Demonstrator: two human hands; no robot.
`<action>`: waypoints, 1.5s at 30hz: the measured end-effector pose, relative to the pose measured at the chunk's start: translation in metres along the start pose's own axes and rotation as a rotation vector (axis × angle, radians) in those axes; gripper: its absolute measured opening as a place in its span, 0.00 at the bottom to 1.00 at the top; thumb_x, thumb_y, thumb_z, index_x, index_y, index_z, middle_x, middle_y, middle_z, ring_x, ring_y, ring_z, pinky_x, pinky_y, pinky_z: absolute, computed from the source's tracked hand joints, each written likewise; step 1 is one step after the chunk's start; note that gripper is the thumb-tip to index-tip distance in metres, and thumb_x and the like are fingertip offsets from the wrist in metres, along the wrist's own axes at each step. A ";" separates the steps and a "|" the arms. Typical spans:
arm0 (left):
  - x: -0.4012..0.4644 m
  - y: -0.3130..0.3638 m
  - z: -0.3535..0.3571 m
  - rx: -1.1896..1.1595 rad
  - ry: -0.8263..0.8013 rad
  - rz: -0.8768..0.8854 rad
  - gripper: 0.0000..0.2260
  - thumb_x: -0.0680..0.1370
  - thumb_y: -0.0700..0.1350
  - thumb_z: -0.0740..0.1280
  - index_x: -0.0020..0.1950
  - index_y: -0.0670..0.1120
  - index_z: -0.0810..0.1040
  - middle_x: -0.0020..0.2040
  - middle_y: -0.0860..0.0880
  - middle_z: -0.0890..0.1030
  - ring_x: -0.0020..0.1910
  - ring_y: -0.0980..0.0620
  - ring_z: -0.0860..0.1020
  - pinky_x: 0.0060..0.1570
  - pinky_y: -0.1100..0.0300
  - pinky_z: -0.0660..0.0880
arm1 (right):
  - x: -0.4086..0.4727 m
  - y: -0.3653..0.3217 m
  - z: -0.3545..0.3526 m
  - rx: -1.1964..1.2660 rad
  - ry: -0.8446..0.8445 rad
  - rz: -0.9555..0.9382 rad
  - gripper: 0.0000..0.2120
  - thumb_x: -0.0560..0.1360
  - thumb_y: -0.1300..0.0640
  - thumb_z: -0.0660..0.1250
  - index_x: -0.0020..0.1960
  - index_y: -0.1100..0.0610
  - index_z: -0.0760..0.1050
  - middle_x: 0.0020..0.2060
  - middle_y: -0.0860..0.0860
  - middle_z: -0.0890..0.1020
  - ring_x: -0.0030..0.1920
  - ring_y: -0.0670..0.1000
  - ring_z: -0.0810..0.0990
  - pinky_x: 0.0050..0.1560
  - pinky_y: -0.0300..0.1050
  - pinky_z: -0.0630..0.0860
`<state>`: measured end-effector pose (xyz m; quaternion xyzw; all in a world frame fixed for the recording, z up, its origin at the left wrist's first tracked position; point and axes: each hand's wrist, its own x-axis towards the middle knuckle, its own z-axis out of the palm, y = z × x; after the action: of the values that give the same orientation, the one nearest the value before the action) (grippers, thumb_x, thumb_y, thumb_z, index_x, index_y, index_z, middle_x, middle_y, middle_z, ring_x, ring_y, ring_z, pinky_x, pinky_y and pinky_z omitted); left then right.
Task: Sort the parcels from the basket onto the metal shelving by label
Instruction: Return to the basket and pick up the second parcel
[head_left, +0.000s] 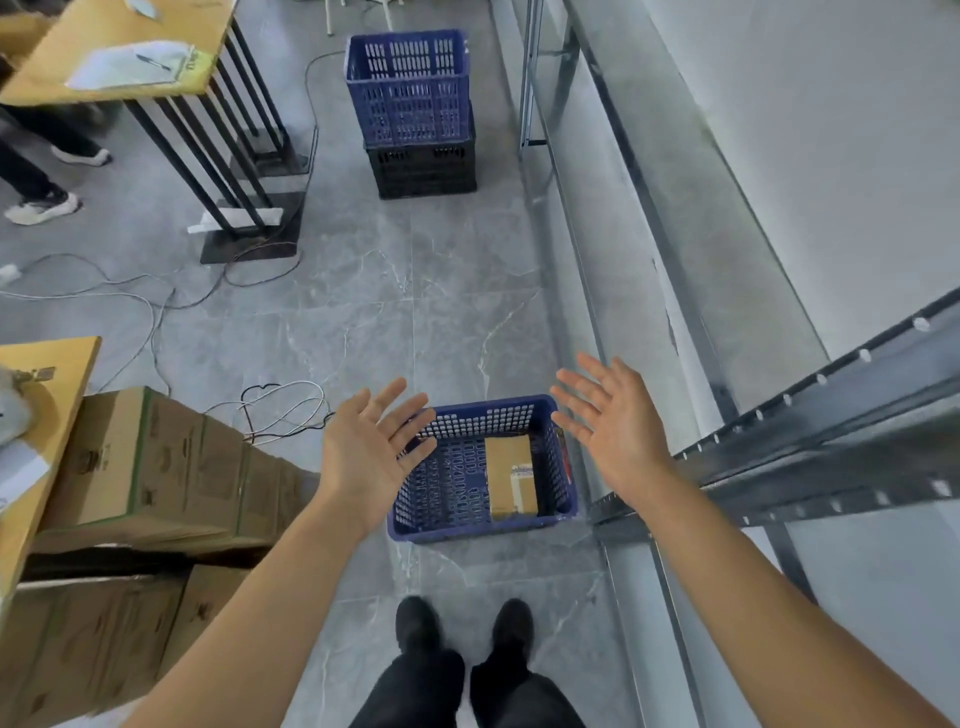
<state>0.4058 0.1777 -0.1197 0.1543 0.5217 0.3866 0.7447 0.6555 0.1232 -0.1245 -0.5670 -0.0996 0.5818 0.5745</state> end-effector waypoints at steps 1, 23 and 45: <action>0.011 0.001 0.001 0.003 0.006 -0.013 0.22 0.84 0.54 0.55 0.71 0.46 0.77 0.67 0.41 0.82 0.68 0.41 0.79 0.72 0.38 0.70 | 0.009 0.001 0.000 -0.007 0.012 0.012 0.25 0.87 0.45 0.53 0.77 0.56 0.71 0.71 0.57 0.79 0.71 0.59 0.78 0.73 0.59 0.73; 0.328 -0.134 -0.070 0.173 0.108 -0.231 0.23 0.86 0.55 0.53 0.77 0.47 0.72 0.72 0.44 0.78 0.71 0.44 0.76 0.72 0.43 0.70 | 0.284 0.198 -0.075 -0.248 0.187 0.184 0.23 0.87 0.46 0.51 0.77 0.52 0.71 0.68 0.51 0.78 0.70 0.52 0.76 0.74 0.53 0.71; 0.532 -0.370 -0.178 0.315 0.152 -0.412 0.24 0.86 0.57 0.51 0.82 0.51 0.63 0.82 0.48 0.66 0.80 0.46 0.65 0.70 0.47 0.65 | 0.470 0.434 -0.177 -0.647 0.265 0.437 0.15 0.83 0.38 0.55 0.65 0.38 0.75 0.62 0.40 0.79 0.66 0.45 0.76 0.75 0.48 0.63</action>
<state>0.4828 0.2965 -0.7766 0.1294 0.6501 0.1511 0.7333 0.6939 0.2570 -0.7738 -0.7962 -0.0796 0.5508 0.2374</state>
